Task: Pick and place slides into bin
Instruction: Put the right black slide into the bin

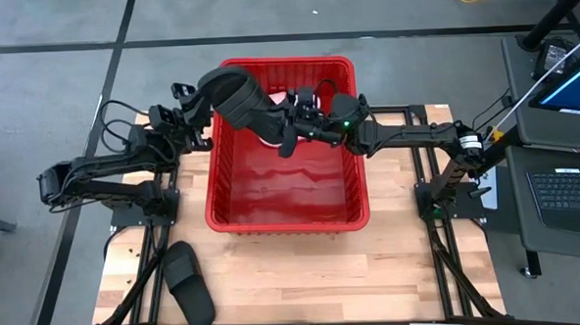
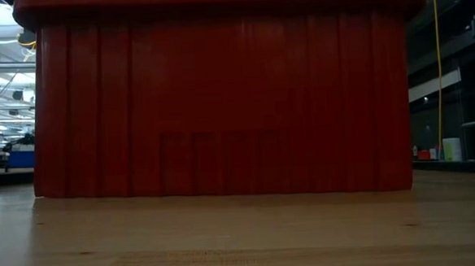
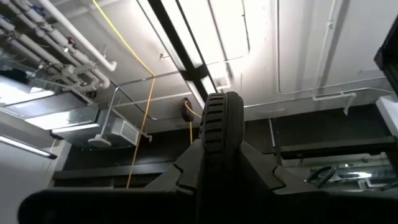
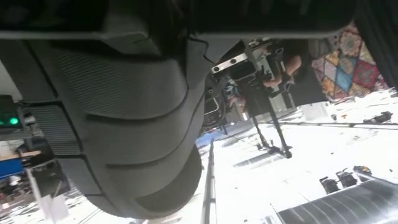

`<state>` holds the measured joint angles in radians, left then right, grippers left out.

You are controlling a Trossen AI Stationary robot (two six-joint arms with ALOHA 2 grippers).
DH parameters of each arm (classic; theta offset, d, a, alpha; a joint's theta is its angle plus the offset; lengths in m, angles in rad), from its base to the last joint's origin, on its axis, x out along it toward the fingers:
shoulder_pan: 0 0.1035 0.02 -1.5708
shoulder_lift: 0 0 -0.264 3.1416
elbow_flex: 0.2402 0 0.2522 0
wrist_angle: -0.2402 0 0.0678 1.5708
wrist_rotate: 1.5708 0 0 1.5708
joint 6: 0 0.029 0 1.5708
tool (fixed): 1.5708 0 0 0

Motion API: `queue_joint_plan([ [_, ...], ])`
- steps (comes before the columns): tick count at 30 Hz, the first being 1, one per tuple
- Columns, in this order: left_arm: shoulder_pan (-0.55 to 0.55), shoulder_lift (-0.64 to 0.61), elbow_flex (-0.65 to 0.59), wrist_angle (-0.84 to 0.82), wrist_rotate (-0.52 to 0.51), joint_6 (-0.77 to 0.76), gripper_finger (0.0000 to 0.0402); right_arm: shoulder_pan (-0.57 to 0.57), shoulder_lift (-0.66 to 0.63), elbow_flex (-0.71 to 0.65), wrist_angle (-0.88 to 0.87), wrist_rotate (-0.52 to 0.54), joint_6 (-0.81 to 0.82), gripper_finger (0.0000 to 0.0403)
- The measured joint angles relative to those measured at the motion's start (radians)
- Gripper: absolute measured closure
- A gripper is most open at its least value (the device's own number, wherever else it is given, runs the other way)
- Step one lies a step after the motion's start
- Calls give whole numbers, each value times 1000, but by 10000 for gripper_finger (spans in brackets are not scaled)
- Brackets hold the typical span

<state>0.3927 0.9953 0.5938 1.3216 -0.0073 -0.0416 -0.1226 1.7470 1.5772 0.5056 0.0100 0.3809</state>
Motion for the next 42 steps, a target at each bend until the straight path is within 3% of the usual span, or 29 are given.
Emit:
queue_joint_plan([
  [4, 0, 0, 0, -1, 4, -15, 339, -5, 0, 0, 0, -39, 4, 386],
  [11, 0, -21, 0, -75, -39, -3, 252, -21, -37, 0, -94, -58, -5, 386],
  [16, 1, -85, 0, -192, -70, 78, 228, -28, -99, 0, -218, -57, -53, 386],
  [30, 2, -301, 0, -745, -17, 47, 257, -100, -222, 0, -742, -69, 7, 386],
  [42, 2, -330, 56, -1115, 89, 27, 272, -213, -199, 11, -896, -413, 28, 386],
])
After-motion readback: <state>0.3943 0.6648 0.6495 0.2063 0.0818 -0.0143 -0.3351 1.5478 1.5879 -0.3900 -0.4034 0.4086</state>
